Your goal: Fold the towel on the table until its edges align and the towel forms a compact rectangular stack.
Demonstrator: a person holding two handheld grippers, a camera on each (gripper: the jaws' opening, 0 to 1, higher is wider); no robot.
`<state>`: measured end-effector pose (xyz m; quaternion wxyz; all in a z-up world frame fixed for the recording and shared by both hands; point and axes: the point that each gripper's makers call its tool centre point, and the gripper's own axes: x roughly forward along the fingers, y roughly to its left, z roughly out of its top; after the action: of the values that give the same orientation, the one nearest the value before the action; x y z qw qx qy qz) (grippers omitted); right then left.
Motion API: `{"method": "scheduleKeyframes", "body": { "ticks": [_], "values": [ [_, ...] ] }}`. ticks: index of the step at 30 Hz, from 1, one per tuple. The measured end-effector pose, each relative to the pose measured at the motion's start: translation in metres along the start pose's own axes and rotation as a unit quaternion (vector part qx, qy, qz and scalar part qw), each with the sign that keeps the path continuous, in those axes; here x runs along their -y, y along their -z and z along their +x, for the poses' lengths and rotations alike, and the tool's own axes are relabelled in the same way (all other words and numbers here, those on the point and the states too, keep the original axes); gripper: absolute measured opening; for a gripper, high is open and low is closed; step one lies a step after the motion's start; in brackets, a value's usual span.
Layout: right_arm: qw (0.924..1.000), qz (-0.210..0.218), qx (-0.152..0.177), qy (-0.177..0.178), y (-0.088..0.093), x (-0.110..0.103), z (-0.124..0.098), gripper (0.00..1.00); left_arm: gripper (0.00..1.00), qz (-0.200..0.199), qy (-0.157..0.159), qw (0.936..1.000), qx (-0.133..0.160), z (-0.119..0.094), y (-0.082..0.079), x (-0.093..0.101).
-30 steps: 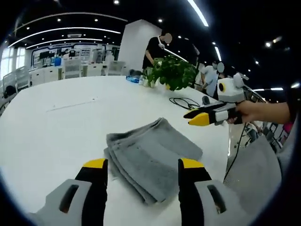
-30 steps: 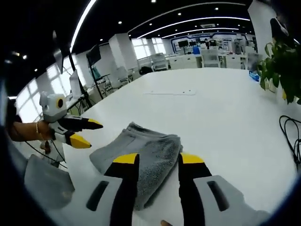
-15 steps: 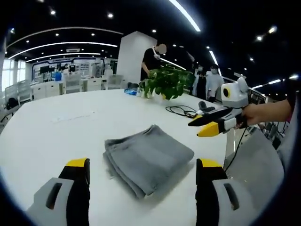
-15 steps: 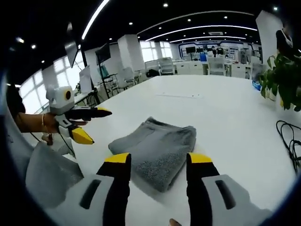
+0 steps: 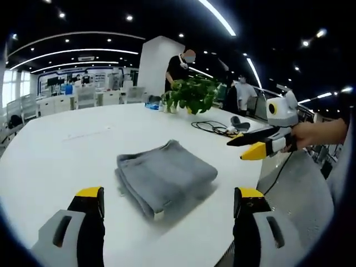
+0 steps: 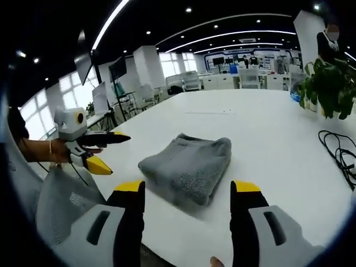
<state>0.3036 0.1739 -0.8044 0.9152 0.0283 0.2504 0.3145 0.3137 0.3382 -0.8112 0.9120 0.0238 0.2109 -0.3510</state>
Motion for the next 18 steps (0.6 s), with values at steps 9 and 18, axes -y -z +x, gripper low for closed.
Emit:
{"method": "scheduleKeyframes", "body": {
  "ticks": [9,18],
  "values": [
    [0.9995,0.006,0.005,0.031,0.007,0.0,-0.013,0.64,0.99,0.006,0.002,0.9999,-0.009,0.001,0.005,0.001],
    [0.9991,0.014,0.011,0.038,0.005,-0.002,-0.012,0.64,0.99,0.013,0.003,0.9999,0.0,0.0,-0.003,-0.003]
  ]
}}
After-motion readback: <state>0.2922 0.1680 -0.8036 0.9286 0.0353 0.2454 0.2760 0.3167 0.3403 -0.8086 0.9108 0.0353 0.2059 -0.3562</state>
